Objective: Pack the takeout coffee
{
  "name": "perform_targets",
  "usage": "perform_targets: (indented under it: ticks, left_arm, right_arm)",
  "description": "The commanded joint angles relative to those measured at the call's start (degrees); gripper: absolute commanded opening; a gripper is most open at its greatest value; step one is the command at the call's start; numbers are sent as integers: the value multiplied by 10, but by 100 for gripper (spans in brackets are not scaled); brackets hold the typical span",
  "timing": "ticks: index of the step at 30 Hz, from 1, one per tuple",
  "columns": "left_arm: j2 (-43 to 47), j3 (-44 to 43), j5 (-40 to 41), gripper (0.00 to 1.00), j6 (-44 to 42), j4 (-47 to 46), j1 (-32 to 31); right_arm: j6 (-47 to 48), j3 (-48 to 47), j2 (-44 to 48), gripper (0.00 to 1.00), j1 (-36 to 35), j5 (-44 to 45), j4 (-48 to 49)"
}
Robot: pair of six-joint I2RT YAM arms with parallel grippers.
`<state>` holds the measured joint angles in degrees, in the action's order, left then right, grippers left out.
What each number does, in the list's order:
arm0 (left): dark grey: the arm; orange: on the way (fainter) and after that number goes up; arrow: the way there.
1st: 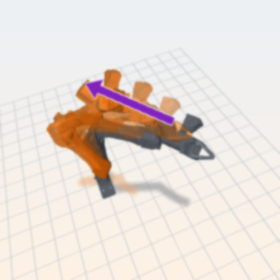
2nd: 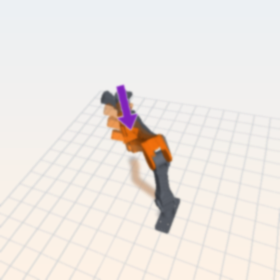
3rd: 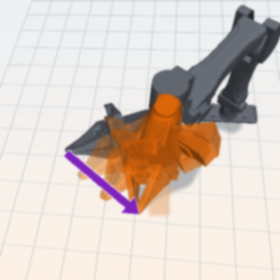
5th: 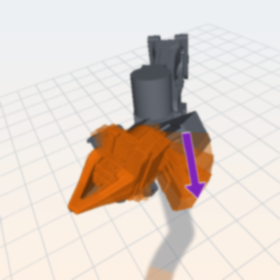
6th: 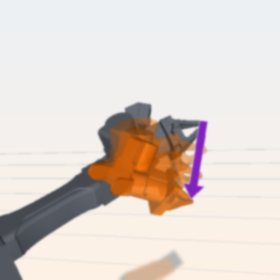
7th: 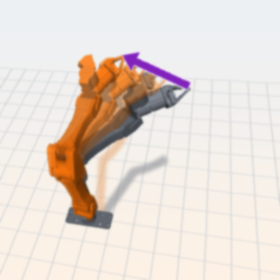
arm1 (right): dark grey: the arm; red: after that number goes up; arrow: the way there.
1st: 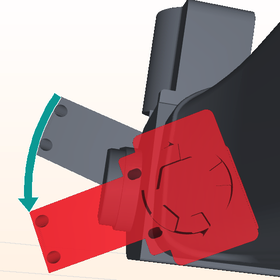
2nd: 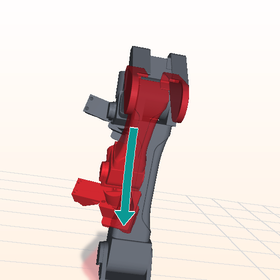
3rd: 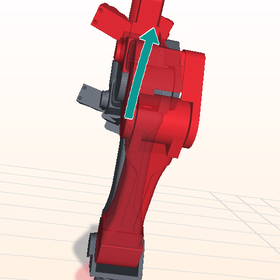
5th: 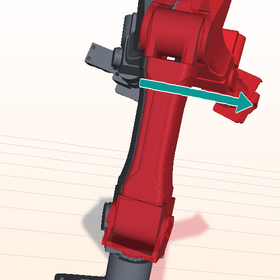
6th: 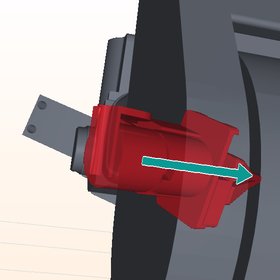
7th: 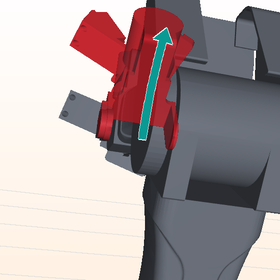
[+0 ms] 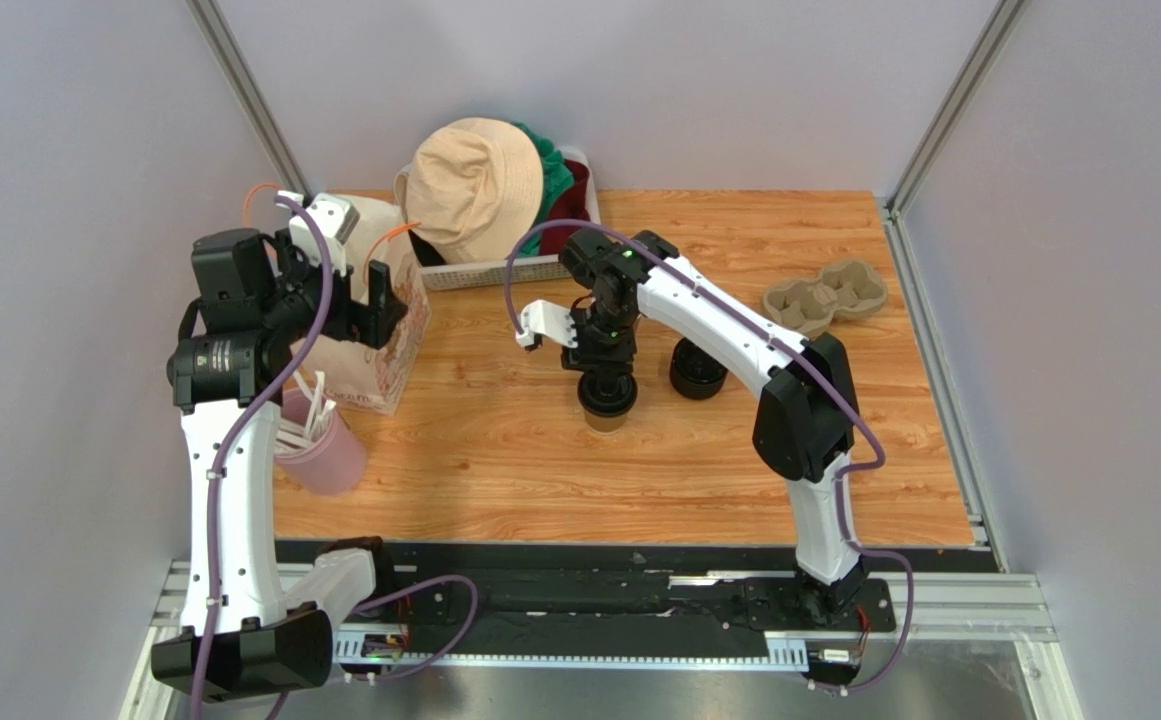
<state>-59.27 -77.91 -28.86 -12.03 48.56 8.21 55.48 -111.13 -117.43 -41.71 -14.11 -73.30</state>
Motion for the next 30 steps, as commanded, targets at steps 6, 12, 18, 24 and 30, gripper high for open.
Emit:
perform_targets:
  ticks: [6,12,18,24,30]
  left_arm:
    - [5,5,-6,99,9,-17,8]
    - [1,4,-6,99,9,-18,8]
    - [2,5,-6,99,10,-18,8]
    - [1,7,-7,99,10,-20,8]
    - [5,7,-6,99,10,-20,8]
  right_arm:
    - [9,-10,6,40,8,-34,6]
    - [8,-23,37,40,8,-47,5]
    - [5,-23,30,40,9,-35,11]
    - [1,-21,37,41,9,-31,24]
    - [2,-25,10,41,20,-13,32]
